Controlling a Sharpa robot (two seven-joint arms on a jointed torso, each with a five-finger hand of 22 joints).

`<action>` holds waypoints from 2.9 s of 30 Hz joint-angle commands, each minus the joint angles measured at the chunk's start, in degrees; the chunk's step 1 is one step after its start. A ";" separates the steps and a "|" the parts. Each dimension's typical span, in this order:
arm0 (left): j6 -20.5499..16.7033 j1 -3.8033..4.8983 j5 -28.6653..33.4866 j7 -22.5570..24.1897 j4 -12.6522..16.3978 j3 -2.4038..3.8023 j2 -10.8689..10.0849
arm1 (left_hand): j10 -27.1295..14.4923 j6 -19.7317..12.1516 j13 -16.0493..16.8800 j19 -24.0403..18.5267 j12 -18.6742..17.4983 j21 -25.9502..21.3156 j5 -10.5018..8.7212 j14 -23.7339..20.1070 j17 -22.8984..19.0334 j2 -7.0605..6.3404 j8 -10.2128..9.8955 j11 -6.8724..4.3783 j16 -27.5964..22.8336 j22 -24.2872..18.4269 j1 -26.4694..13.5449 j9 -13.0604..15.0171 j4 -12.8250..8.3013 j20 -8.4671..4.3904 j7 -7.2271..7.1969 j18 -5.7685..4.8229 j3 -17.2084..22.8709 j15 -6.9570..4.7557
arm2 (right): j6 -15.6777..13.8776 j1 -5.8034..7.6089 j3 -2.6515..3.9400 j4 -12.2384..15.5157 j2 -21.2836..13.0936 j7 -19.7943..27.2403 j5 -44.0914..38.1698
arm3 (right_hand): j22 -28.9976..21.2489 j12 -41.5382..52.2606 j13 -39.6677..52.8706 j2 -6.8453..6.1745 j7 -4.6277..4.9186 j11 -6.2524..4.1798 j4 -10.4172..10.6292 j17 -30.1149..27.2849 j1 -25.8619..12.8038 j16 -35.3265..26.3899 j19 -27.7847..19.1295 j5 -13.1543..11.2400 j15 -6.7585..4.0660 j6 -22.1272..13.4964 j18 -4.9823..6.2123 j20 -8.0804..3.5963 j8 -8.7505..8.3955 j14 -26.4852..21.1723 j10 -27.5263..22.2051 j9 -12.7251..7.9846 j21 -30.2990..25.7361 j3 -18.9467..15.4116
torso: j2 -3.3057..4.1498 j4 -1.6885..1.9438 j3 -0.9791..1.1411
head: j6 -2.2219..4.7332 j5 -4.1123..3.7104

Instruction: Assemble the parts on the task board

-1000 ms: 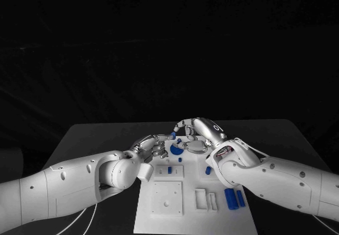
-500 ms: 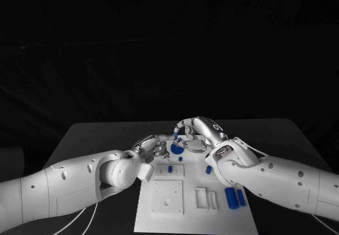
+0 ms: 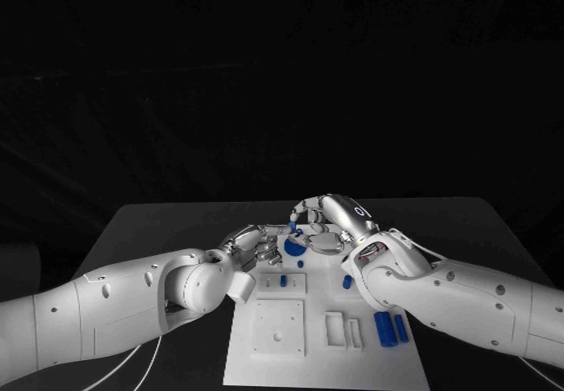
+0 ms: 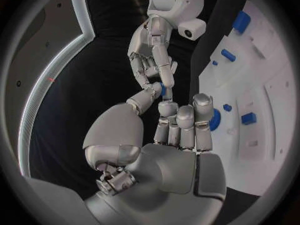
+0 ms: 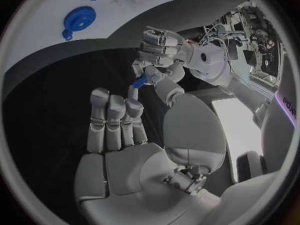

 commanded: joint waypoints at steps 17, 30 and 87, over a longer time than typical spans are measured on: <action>3.95 0.06 -1.49 -0.50 0.45 0.07 0.07 | -0.01 -0.17 0.12 0.21 0.29 0.27 0.39 0.76 -0.17 0.54 0.07 0.25 0.03 1.07 0.02 0.07 -0.20 -5.95 0.26 0.88 0.35 -0.96 | 0.45 -0.11 -0.01 0.03 -0.03 1.76 0.27 | 0.18 -0.95 0.95 2.10 0.47 -0.38 3.27 0.24 0.61 0.38 -0.54 -2.68 -0.41 1.16 1.80 -0.13 -1.21 -0.24 -0.01 2.92 1.24 13.93 | -0.01 -0.01 0.04 | -0.11 -0.03; 4.66 0.06 -1.99 -0.75 0.36 0.07 0.04 | -0.12 -0.26 0.14 0.16 0.25 0.30 0.40 0.71 -0.22 0.58 0.00 0.28 -0.05 1.05 0.00 0.05 -0.20 -5.91 0.29 0.91 0.37 -0.93 | 2.90 -0.11 0.00 -0.16 -0.07 3.44 1.34 | 0.17 -1.10 1.32 2.88 0.95 0.09 4.16 0.39 -0.85 0.45 -1.02 -1.80 -0.07 0.05 1.80 0.02 -2.87 -0.65 -0.38 2.70 1.68 16.64 | 0.00 0.02 -0.01 | -0.05 0.03; 4.92 0.06 -3.80 -1.25 -1.64 0.08 -0.58 | -2.59 -6.01 0.28 -0.93 -0.40 0.21 1.08 -0.44 -1.53 -2.65 -2.53 2.22 -1.28 0.46 -4.06 -0.76 1.14 -3.93 2.28 2.46 -5.86 0.95 | 8.62 -0.11 0.00 0.03 -0.89 5.31 3.18 | 0.22 -0.94 1.79 4.52 1.14 0.29 3.55 0.64 -2.57 0.67 -1.73 -0.88 0.20 0.17 1.80 0.23 -3.76 -1.21 -0.84 2.40 2.13 15.45 | 0.00 0.02 -0.01 | -0.62 0.02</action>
